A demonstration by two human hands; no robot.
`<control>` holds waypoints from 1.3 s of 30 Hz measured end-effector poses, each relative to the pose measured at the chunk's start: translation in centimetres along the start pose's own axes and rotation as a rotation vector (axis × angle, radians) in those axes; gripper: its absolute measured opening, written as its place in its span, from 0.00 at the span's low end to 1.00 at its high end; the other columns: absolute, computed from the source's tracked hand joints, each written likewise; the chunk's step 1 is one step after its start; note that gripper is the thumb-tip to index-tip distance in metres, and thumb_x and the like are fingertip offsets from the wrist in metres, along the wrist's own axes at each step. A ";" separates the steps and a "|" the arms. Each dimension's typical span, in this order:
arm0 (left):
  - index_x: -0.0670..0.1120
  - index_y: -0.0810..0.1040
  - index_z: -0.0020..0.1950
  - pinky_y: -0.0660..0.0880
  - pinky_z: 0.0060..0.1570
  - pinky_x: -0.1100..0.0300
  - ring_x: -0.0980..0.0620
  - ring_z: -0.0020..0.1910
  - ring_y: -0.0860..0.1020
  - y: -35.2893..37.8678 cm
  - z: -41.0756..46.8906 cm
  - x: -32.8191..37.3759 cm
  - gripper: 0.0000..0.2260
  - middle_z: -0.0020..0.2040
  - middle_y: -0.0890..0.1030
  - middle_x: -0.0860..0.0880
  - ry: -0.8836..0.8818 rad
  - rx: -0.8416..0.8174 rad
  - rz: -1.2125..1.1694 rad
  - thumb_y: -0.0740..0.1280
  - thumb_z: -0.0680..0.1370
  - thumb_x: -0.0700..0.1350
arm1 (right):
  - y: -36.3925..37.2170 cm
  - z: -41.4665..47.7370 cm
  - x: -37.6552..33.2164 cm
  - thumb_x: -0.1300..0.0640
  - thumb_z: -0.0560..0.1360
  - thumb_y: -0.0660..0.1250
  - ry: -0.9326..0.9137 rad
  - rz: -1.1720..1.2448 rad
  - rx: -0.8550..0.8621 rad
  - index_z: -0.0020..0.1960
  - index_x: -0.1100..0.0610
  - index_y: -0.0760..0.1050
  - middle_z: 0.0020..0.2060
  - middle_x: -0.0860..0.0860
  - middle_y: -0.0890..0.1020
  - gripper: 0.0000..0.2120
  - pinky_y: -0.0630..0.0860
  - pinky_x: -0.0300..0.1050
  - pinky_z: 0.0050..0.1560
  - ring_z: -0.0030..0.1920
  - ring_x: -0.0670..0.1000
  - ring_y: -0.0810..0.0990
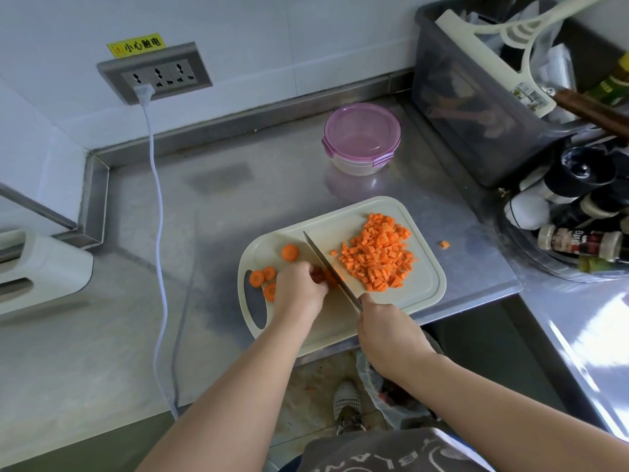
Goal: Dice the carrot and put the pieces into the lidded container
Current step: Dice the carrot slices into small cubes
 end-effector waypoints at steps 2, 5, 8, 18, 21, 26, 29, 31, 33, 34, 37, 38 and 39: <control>0.44 0.81 0.52 0.77 0.46 0.57 0.49 0.48 0.80 0.1 0.0 0.0 0.08 0.47 0.83 0.47 -0.004 -0.016 0.006 0.70 0.74 0.42 | 0.2 0.2 0.0 0.62 0.79 0.55 -0.011 -0.018 -0.004 0.63 0.56 0.65 0.45 0.53 0.79 0.13 0.77 0.49 0.40 0.42 0.55 0.79; 0.44 0.80 0.54 0.78 0.48 0.54 0.48 0.49 0.80 0.3 0.1 0.2 0.10 0.48 0.83 0.47 -0.015 -0.048 0.059 0.71 0.73 0.43 | 0.2 0.5 -0.1 0.63 0.79 0.55 -0.017 -0.027 -0.007 0.63 0.57 0.65 0.45 0.52 0.78 0.13 0.74 0.47 0.38 0.43 0.54 0.79; 0.44 0.79 0.54 0.78 0.49 0.51 0.47 0.49 0.80 0.5 0.3 0.7 0.11 0.49 0.82 0.47 -0.009 -0.044 0.142 0.71 0.73 0.44 | -0.4 0.9 -0.2 0.63 0.79 0.54 -0.012 0.040 0.018 0.60 0.57 0.67 0.46 0.54 0.78 0.10 0.74 0.48 0.40 0.45 0.56 0.79; 0.47 0.77 0.48 0.70 0.40 0.62 0.48 0.45 0.79 1.7 0.7 2.4 0.04 0.44 0.81 0.49 0.029 -0.043 0.176 0.68 0.74 0.43 | -3.1 0.0 1.7 0.55 0.81 0.52 -0.082 0.135 0.112 0.50 0.57 0.68 0.42 0.56 0.78 0.08 0.76 0.52 0.43 0.42 0.58 0.77; 0.47 0.78 0.53 0.66 0.40 0.66 0.50 0.47 0.79 2.7 0.6 3.8 0.08 0.45 0.82 0.50 0.059 -0.066 0.143 0.69 0.75 0.42 | -5.0 -0.1 2.3 0.53 0.82 0.51 -0.119 0.071 0.177 0.53 0.56 0.69 0.38 0.53 0.75 0.10 0.72 0.50 0.38 0.38 0.57 0.76; 0.44 0.80 0.58 0.72 0.54 0.60 0.48 0.56 0.79 1.2 0.8 3.0 0.12 0.54 0.83 0.47 0.062 -0.041 0.074 0.70 0.75 0.44 | -7.8 -0.5 3.9 0.52 0.82 0.51 -0.137 -0.188 0.274 0.64 0.51 0.67 0.34 0.49 0.73 0.13 0.70 0.45 0.34 0.36 0.55 0.77; 0.44 0.79 0.57 0.73 0.57 0.57 0.46 0.55 0.80 -3.1 1.5 1.4 0.09 0.53 0.82 0.46 -0.028 0.177 -0.237 0.66 0.77 0.41 | -9.1 -1.1 4.5 0.48 0.81 0.53 -0.178 -0.274 0.365 0.64 0.48 0.67 0.39 0.47 0.78 0.13 0.73 0.45 0.37 0.39 0.53 0.79; 0.44 0.79 0.56 0.70 0.54 0.61 0.47 0.54 0.79 -5.9 1.2 2.2 0.09 0.53 0.82 0.46 0.038 0.383 -0.196 0.63 0.77 0.38 | -9.6 -1.4 4.5 0.47 0.81 0.54 -0.223 -0.370 0.411 0.65 0.48 0.66 0.45 0.46 0.81 0.14 0.67 0.43 0.38 0.42 0.53 0.80; 0.45 0.81 0.51 0.69 0.51 0.63 0.49 0.52 0.78 -6.1 0.8 5.1 0.13 0.52 0.82 0.48 0.245 0.363 -0.112 0.60 0.75 0.33 | -9.9 -1.7 4.3 0.46 0.82 0.53 -0.263 -0.445 0.430 0.68 0.48 0.64 0.49 0.46 0.81 0.16 0.62 0.42 0.40 0.44 0.53 0.80; 0.47 0.81 0.48 0.71 0.51 0.62 0.49 0.51 0.78 -5.0 0.6 6.8 0.15 0.51 0.81 0.49 0.362 0.257 -0.050 0.59 0.74 0.31 | -10.2 -1.9 4.1 0.46 0.82 0.53 -0.277 -0.457 0.447 0.68 0.48 0.64 0.50 0.47 0.81 0.17 0.61 0.42 0.40 0.44 0.53 0.79; 0.49 0.83 0.47 0.72 0.57 0.53 0.48 0.53 0.78 -0.3 0.0 9.7 0.19 0.51 0.82 0.50 0.613 -0.085 0.225 0.58 0.72 0.31 | -10.7 -2.0 3.9 0.46 0.79 0.60 -0.309 -0.500 0.467 0.64 0.48 0.70 0.43 0.48 0.82 0.16 0.62 0.42 0.38 0.36 0.53 0.77; 0.49 0.84 0.50 0.72 0.58 0.52 0.48 0.54 0.77 0.7 0.0 10.1 0.20 0.52 0.82 0.50 0.656 -0.135 0.281 0.58 0.71 0.31 | -11.1 -2.1 3.7 0.46 0.73 0.69 -0.328 -0.549 0.521 0.58 0.48 0.76 0.36 0.48 0.82 0.15 0.63 0.40 0.34 0.30 0.52 0.76; 0.49 0.83 0.52 0.71 0.59 0.52 0.48 0.56 0.77 1.0 0.0 10.6 0.21 0.53 0.82 0.50 0.680 -0.149 0.309 0.58 0.71 0.31 | -11.5 -2.3 3.5 0.48 0.64 0.77 -0.351 -0.571 0.572 0.49 0.49 0.80 0.27 0.48 0.79 0.15 0.63 0.38 0.31 0.23 0.50 0.73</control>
Point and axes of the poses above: each hand's wrist, its own z-axis towards the middle knuckle, its own y-axis out of the palm, x = y × z, the point moved 8 cm from there along z, towards the middle knuckle
